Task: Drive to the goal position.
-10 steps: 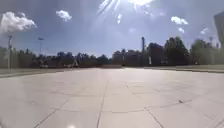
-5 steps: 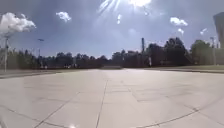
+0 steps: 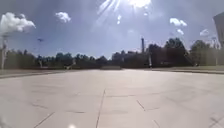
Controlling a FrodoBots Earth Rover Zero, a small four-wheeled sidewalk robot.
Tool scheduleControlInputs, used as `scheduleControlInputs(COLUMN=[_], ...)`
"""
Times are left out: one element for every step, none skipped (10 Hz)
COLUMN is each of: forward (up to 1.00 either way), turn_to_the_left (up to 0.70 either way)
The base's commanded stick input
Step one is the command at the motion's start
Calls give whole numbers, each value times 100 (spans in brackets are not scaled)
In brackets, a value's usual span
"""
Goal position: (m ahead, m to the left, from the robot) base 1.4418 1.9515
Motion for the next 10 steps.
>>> scheduleControlInputs(forward=[70, 70, 70, 70, 70, 70, 70, 70, 70, 70], turn_to_the_left=[1, 1, 1, 1, 1, 1, 1, 1, 1, 1])
